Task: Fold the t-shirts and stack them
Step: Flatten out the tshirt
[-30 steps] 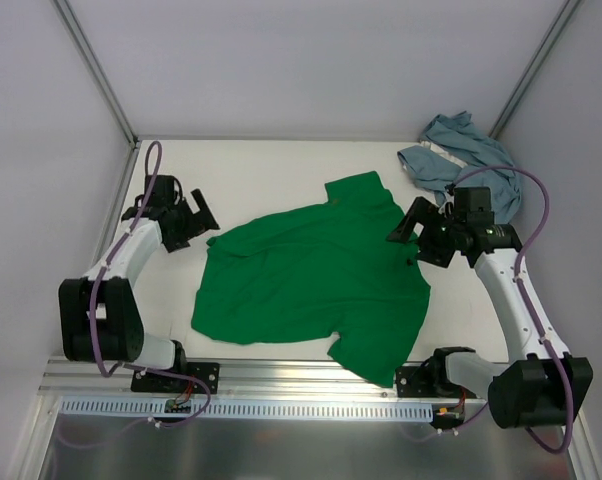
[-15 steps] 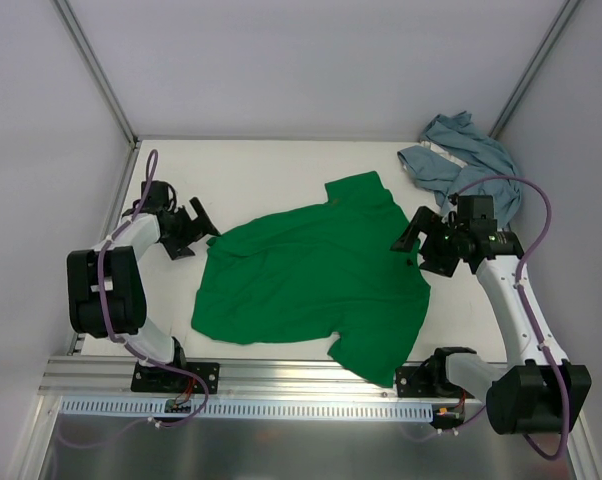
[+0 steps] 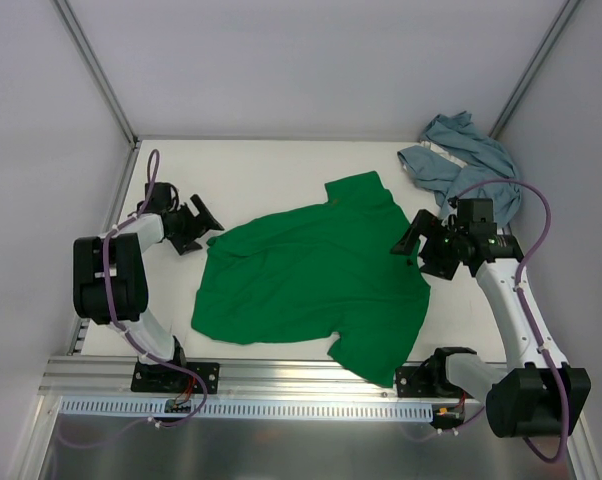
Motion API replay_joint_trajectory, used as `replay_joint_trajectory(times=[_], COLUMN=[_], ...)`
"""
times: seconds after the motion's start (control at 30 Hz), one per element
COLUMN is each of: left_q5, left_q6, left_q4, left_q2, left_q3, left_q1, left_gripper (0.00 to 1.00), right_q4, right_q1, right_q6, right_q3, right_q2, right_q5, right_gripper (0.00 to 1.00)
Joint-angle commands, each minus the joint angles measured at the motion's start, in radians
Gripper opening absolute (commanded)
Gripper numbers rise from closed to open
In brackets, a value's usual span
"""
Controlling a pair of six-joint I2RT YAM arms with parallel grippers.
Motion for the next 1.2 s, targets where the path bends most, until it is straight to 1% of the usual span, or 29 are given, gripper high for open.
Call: replay_joint_trajectory(times=[0.0, 0.03, 0.1, 0.23, 0.27, 0.33, 0.37, 0.47, 0.5, 0.53, 0.8, 1.07, 1.17], left_q5=[0.055, 0.064, 0.09, 0.104, 0.109, 0.119, 0.121, 0.119, 0.119, 0.119, 0.104, 0.04, 0.021], left_q6=[-0.048, -0.062, -0.069, -0.079, -0.077, -0.072, -0.069, -0.059, -0.056, -0.052, -0.031, 0.084, 0.115], left_q4=[0.096, 0.101, 0.113, 0.129, 0.122, 0.11, 0.1, 0.078, 0.075, 0.07, 0.07, 0.055, 0.056], left_q2=[0.03, 0.046, 0.057, 0.058, 0.058, 0.06, 0.06, 0.058, 0.055, 0.055, -0.005, -0.043, -0.042], left_q3=[-0.023, -0.022, -0.025, -0.029, -0.028, -0.016, -0.008, 0.004, 0.012, 0.017, 0.073, 0.233, 0.265], left_q1=[0.002, 0.002, 0.0, -0.001, -0.001, -0.001, -0.001, -0.001, -0.001, -0.001, -0.003, -0.008, -0.011], left_gripper=[0.86, 0.82, 0.77, 0.64, 0.55, 0.45, 0.34, 0.17, 0.05, 0.0, 0.0, 0.0, 0.0], right_q4=[0.001, -0.001, -0.001, 0.004, 0.007, 0.01, 0.015, 0.027, 0.028, 0.028, 0.042, 0.03, 0.019], right_q1=[-0.009, -0.008, -0.009, -0.009, -0.008, -0.009, -0.009, -0.009, -0.008, -0.009, -0.009, -0.009, -0.009], right_q6=[-0.011, -0.012, -0.014, -0.011, -0.009, -0.008, -0.006, 0.0, 0.0, 0.001, 0.001, -0.011, -0.019], right_q3=[-0.014, -0.017, -0.02, -0.026, -0.027, -0.032, -0.034, -0.041, -0.047, -0.05, -0.069, -0.067, -0.064], right_q2=[-0.027, -0.027, -0.027, -0.026, -0.023, -0.021, -0.02, -0.018, -0.015, -0.015, -0.015, -0.029, -0.031], right_q5=[-0.012, -0.011, -0.006, -0.003, -0.003, -0.003, -0.003, -0.005, -0.005, -0.006, -0.018, -0.021, -0.017], right_gripper=[1.0, 1.0, 0.99, 0.99, 0.99, 1.0, 1.0, 0.99, 1.0, 1.0, 0.99, 1.0, 1.0])
